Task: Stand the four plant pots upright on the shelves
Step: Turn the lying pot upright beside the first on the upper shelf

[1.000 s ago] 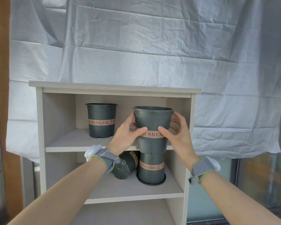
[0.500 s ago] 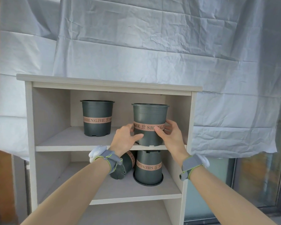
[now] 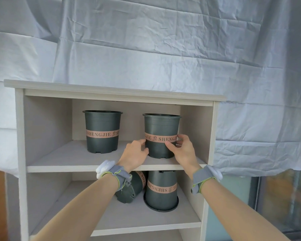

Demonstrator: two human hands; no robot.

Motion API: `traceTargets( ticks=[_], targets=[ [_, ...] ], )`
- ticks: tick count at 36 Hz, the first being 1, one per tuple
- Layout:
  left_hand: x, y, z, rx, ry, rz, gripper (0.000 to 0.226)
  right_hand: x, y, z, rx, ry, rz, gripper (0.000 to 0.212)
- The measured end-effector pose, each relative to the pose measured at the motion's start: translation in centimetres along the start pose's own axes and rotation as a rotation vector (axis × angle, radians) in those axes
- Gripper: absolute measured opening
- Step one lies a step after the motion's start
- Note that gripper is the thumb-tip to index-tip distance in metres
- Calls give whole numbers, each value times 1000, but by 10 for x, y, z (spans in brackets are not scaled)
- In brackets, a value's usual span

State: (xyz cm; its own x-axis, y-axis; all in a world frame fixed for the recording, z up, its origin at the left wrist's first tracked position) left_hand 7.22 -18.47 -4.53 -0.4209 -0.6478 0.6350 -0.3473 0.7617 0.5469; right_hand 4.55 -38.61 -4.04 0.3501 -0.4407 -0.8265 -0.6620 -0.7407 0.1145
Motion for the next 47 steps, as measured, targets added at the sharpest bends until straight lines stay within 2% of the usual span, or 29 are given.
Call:
traceTargets(
  ticks=[15, 19, 24, 28, 30, 33, 34, 37, 40, 44, 47],
  targets=[
    [-14, -12, -17, -38, 39, -111, 71, 5, -22, -9, 34, 28, 230, 57],
    [-11, -14, -15, -62, 4, -188, 71, 8, -23, -9, 68, 46, 346, 57],
    [-9, -13, -14, -72, -5, -193, 71, 9, -22, -10, 72, 51, 351, 59],
    [-6, -7, -10, 10, -28, -183, 64, 8, -16, -8, 109, 64, 332, 55],
    [-6, 0, -5, 59, -44, -152, 58, 6, -12, -3, 132, 69, 295, 42],
    [-3, 9, 5, 90, -88, -71, 46, 1, -5, 4, 163, 98, 149, 13],
    [0, 10, 7, 100, -118, -27, 40, 0, -1, 4, 170, 108, 101, 11],
    [8, 21, 28, 127, -195, 96, 24, -5, 10, 18, 195, 101, -53, 15],
    [9, 29, 52, 137, -201, 218, 16, -9, 14, 41, 206, 86, -222, 17],
    [-3, 37, 82, 195, -153, 286, 26, -6, 1, 80, 127, 69, -342, 35],
    [-19, 40, 96, 214, -100, 317, 31, 4, -9, 102, 88, 62, -361, 35]
  ],
)
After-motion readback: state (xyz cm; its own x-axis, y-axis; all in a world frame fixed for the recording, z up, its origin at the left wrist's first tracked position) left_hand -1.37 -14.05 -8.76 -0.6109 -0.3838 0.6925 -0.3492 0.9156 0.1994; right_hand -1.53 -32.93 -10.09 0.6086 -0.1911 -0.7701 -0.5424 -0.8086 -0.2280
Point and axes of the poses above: each hand's wrist, its own z-axis away from the middle knuckle, its own y-axis out of the back of the hand, x = y × z, the point moved 7 cm from there along -z, towards the middle knuckle, and after that the axes turned 12 degrees about x, right-handed, at the moved point
